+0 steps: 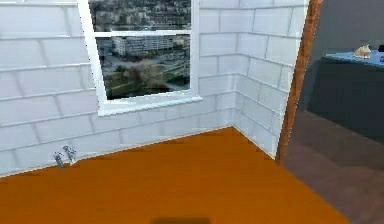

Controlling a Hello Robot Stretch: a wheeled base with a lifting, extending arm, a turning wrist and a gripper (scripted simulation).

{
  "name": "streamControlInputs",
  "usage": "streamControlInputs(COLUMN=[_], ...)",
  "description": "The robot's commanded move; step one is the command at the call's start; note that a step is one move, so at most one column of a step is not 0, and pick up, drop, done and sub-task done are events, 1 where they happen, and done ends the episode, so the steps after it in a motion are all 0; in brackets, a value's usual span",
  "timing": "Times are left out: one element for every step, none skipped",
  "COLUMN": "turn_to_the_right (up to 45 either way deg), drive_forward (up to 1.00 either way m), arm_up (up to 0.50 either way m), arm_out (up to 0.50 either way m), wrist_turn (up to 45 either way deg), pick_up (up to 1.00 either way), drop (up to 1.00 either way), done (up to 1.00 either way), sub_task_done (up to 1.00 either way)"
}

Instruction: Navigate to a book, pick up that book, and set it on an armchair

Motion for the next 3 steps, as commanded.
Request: streamControlInputs(turn_to_the_right=[42.0,0.0,-3.0], drive_forward=[0.00,0.50,0.00], arm_up=[0.00,0.00,0.00], arm_out=[0.00,0.00,0.00], wrist_turn=[0.0,0.0,0.0], pick_up=[0.00,0.00,0.00], drop=[0.00,0.00,0.00], done=[0.00,0.00,0.00], sub_task_done=[0.00,0.00,0.00])
